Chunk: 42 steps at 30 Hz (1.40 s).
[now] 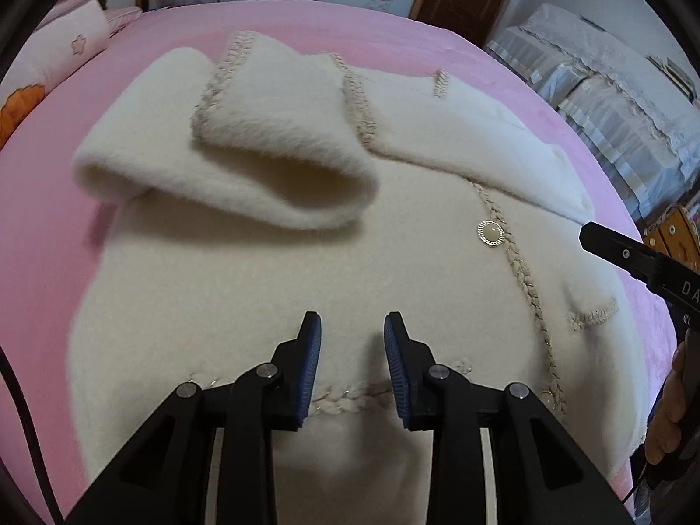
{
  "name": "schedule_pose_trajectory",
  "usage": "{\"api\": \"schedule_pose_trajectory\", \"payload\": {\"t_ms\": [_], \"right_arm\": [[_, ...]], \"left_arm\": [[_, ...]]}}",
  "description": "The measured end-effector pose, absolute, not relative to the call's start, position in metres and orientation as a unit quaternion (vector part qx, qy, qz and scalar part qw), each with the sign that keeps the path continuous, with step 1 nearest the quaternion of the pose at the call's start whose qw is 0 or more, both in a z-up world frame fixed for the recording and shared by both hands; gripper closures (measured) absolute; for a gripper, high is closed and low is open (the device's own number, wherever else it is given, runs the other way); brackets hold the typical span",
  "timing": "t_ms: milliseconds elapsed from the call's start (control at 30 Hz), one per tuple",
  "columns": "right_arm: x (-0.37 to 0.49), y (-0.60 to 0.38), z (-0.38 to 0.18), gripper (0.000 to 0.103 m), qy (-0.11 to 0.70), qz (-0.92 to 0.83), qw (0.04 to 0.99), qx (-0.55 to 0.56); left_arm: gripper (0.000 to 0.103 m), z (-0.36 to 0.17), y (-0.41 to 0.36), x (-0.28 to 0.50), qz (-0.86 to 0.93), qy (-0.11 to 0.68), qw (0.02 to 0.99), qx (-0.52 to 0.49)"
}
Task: Fold large clothes
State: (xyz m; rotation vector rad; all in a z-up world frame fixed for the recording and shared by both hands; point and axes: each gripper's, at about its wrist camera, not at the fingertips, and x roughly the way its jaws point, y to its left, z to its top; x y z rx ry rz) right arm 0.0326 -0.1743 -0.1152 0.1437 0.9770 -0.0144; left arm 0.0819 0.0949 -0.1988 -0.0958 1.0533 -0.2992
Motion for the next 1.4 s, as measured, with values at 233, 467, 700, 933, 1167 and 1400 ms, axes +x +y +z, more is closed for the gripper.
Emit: {"api": "schedule_pose_trajectory", "payload": {"t_ms": [233,467,700,933,1167,1400], "right_arm": [[0.058,-0.102,-0.089,0.053,0.430,0.088,0.899,-0.007],[0.080,-0.003,-0.093,0.048,0.386,0.157,0.894,-0.162],[0.098,0.054,-0.152,0.047,0.388,0.135,0.850,-0.330],[0.138,0.039,-0.112,0.091,0.385,0.107,0.877,-0.268],[0.140,-0.084,-0.010,0.090,0.320,0.038,0.946,-0.008],[0.100,-0.186,-0.119,0.060,0.488,-0.003,0.872,0.038]], "left_arm": [[0.075,-0.198,0.164,0.078,-0.064,0.487,0.854,-0.170],[0.075,-0.196,0.197,0.071,-0.023,0.490,0.851,-0.190],[0.075,-0.207,0.218,0.059,-0.021,0.491,0.840,-0.230],[0.075,-0.207,0.226,0.052,-0.015,0.492,0.840,-0.229],[0.072,-0.210,0.203,0.057,-0.007,0.490,0.844,-0.218],[0.069,-0.201,0.183,0.074,-0.012,0.495,0.849,-0.184]]}}
